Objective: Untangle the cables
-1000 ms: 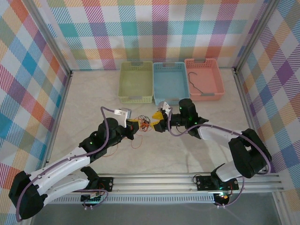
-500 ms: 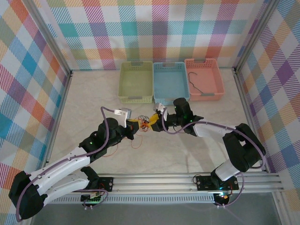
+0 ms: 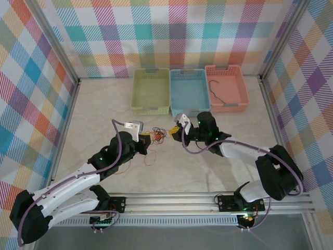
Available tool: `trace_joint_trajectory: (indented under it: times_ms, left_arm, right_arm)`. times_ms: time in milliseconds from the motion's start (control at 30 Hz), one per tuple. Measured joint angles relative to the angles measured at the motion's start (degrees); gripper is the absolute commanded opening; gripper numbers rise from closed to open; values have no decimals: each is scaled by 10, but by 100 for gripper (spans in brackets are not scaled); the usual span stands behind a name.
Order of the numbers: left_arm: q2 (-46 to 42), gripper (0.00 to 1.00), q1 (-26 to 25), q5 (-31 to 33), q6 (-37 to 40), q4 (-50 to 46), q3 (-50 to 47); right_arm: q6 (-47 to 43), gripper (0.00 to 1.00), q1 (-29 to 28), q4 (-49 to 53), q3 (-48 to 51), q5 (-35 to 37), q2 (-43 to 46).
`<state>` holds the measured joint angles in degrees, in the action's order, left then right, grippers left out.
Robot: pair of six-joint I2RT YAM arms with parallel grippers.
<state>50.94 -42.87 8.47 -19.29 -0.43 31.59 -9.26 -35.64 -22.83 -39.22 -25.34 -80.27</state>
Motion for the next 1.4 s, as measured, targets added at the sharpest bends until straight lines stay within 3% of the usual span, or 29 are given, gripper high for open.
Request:
trace_joint_trajectory:
  times_ms: [333, 633, 767, 1033, 1400]
  left_arm:
    - [-2, 0, 0, 58, -18, -25, 0]
    - [-22, 0, 0, 100, -32, -33, 0]
    - [-50, 0, 0, 120, -37, -42, -1]
    - [-106, 0, 0, 147, -45, -46, -15]
    - [-126, 0, -6, 148, -57, -57, -20]
  right_arm:
    - [47, 0, 12, -55, 70, 208, 59]
    - [197, 0, 111, -69, 110, 333, 92]
    - [250, 0, 129, -58, 119, 376, 92]
    - [329, 0, 155, -41, 132, 433, 98]
    - [366, 0, 192, -26, 143, 425, 117]
